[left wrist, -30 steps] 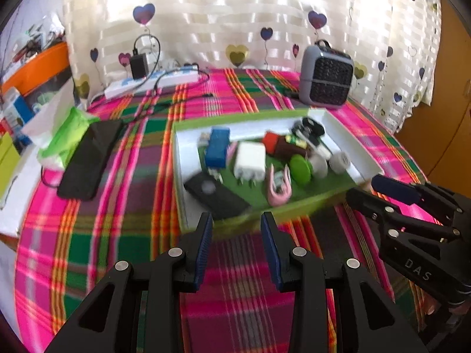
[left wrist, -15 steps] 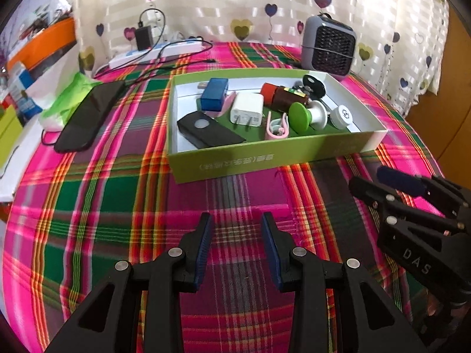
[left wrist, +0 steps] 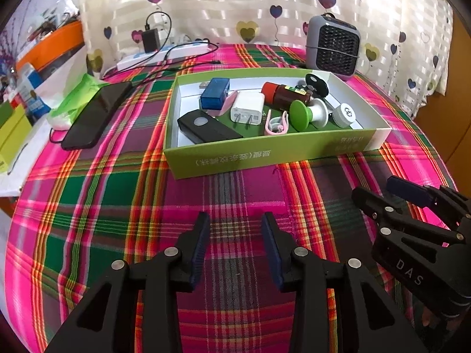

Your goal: Organize rigid objects

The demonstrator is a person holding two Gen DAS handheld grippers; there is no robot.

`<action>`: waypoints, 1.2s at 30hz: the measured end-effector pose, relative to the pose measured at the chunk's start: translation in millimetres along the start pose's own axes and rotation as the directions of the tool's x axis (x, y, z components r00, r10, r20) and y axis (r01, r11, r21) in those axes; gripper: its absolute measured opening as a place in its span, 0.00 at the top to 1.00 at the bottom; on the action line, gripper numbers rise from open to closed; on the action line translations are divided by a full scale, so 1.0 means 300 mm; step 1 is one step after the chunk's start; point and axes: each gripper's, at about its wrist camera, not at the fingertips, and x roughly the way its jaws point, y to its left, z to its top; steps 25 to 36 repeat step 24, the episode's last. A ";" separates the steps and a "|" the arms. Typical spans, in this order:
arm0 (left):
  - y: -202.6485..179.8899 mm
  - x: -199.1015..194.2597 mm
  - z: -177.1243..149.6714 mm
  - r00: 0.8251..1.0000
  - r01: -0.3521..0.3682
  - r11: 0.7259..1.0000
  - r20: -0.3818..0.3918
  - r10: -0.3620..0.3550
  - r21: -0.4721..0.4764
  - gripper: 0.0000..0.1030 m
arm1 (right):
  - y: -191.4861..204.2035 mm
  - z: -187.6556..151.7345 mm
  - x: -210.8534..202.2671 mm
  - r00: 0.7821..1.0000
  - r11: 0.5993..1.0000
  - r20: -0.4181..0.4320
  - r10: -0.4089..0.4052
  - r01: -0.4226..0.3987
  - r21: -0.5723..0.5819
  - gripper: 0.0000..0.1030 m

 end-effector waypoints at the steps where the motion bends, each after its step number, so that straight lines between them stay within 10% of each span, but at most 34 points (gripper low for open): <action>1: -0.001 -0.001 0.000 1.000 0.000 1.000 0.000 0.000 0.000 0.66 | 0.000 0.000 0.001 1.000 1.000 0.000 0.000 0.000 0.000 0.50; 36: 0.001 -0.001 0.001 1.000 0.001 1.000 0.001 -0.001 -0.002 0.66 | 0.000 0.000 0.002 1.000 1.000 0.000 0.002 -0.002 0.001 0.50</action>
